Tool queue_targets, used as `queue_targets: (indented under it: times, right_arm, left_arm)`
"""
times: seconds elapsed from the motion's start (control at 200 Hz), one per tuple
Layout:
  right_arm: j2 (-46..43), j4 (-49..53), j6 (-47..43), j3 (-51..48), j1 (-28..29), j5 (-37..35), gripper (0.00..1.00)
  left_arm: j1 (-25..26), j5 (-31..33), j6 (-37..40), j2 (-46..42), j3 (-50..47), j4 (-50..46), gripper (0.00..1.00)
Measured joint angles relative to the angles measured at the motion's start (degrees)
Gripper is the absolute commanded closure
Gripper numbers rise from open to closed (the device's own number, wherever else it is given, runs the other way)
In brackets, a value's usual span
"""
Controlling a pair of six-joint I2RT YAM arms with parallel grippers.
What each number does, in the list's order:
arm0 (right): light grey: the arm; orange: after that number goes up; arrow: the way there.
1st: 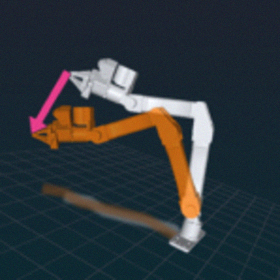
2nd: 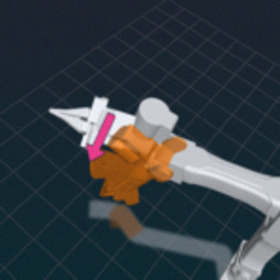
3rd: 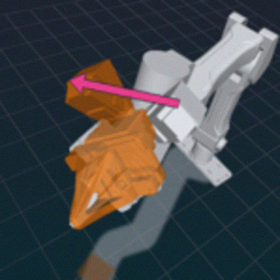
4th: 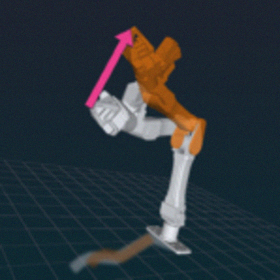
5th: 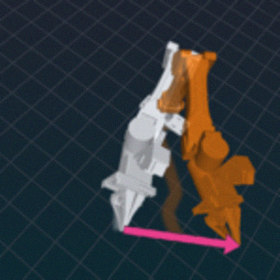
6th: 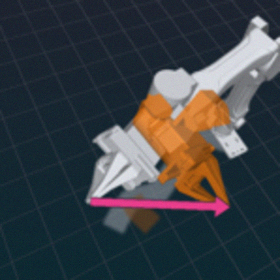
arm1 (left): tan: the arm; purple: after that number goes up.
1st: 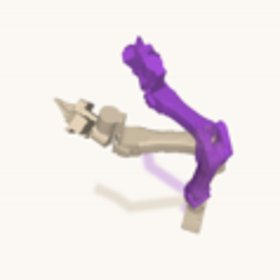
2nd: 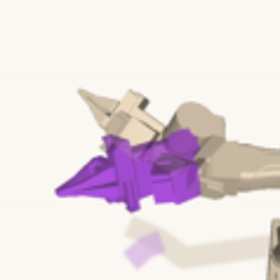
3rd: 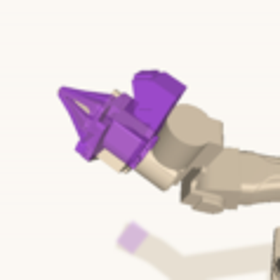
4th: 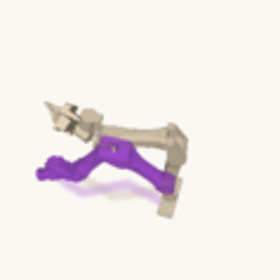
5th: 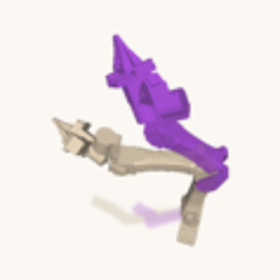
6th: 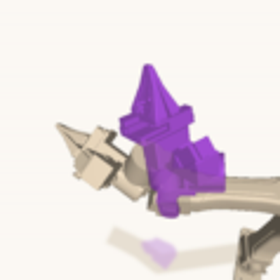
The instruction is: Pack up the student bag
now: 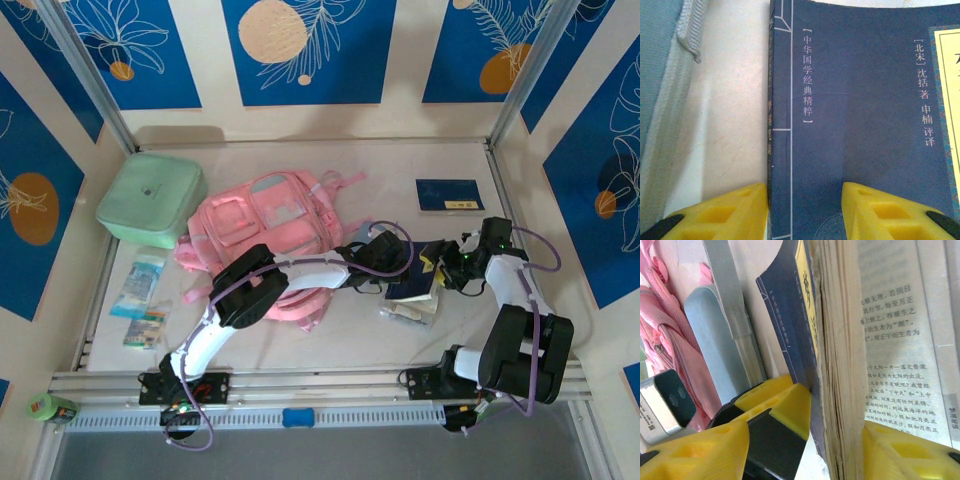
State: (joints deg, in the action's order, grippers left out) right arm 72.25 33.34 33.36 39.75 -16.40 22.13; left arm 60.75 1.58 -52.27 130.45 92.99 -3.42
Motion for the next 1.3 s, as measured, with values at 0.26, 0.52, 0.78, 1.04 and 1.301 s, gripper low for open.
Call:
queue_targets:
  times: [0.26,0.52,0.78,1.04,1.301]
  right_arm:
    - [0.02,0.11,-1.36,-0.11,-1.18,0.94,0.67]
    - [0.48,0.13,-1.99,-0.13,-1.75,1.7,0.86]
    - [0.28,0.74,-2.49,-0.13,-2.54,1.73,0.97]
    - [-4.31,4.96,-2.34,2.99,-3.08,0.98,0.98]
    - [-9.68,9.22,-2.32,12.92,-0.17,1.38,0.97]
  left_arm:
    - [0.0,0.0,0.0,0.0,-0.11,0.24,0.57]
    - [0.0,0.0,0.02,-0.15,-0.52,0.83,0.56]
    - [0.0,-0.04,0.48,-0.31,-0.46,0.76,0.53]
    - [-0.96,-1.01,4.11,-4.83,-0.87,-2.38,0.45]
    - [-5.68,-2.62,6.82,-26.45,-13.53,-1.97,0.35]
